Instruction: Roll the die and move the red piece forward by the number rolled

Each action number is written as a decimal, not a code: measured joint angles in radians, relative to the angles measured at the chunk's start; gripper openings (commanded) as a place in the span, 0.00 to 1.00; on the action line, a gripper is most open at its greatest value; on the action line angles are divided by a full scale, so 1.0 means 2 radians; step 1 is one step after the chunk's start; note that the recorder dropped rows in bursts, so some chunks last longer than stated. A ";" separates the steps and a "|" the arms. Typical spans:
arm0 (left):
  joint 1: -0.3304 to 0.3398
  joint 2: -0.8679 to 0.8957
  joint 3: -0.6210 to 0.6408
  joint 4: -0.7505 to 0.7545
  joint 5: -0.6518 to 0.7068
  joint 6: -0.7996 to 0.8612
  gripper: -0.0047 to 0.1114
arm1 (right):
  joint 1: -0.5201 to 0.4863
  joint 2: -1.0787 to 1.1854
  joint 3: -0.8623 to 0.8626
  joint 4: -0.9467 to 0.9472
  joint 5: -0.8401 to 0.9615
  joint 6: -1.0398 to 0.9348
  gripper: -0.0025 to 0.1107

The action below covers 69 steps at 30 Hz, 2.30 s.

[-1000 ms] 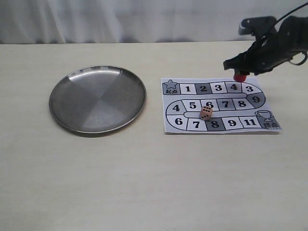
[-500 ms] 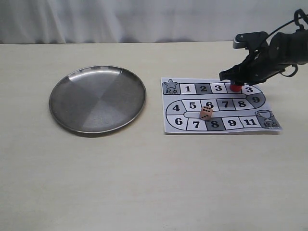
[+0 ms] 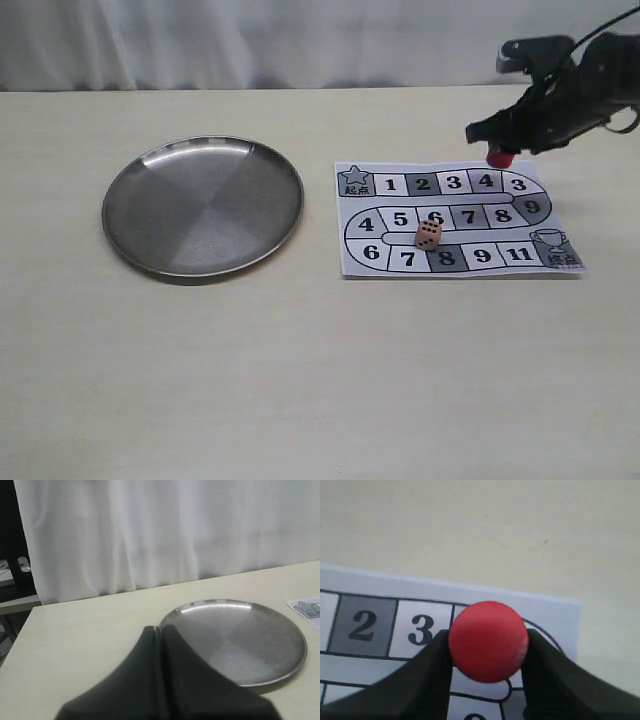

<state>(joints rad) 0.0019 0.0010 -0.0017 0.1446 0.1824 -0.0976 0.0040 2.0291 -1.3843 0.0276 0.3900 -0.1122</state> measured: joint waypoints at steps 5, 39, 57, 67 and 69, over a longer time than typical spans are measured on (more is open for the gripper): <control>0.000 0.000 0.000 0.000 0.000 0.000 0.04 | 0.000 -0.071 0.000 -0.001 -0.001 0.000 0.06; 0.000 0.000 0.000 0.000 0.000 0.000 0.04 | -0.028 0.058 -0.002 -0.005 -0.016 0.001 0.06; 0.000 0.000 0.000 0.000 0.000 0.000 0.04 | -0.028 -0.084 0.000 -0.007 0.019 0.001 0.06; 0.000 0.000 0.000 0.000 0.000 0.000 0.04 | -0.028 -0.122 0.000 -0.018 0.054 0.001 0.06; 0.000 0.000 0.000 0.000 0.000 0.000 0.04 | -0.028 -0.117 0.000 -0.019 0.062 0.001 0.06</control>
<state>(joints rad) 0.0019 0.0010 -0.0017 0.1446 0.1824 -0.0976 -0.0529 1.7952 -1.3847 -0.0106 0.5138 -0.1105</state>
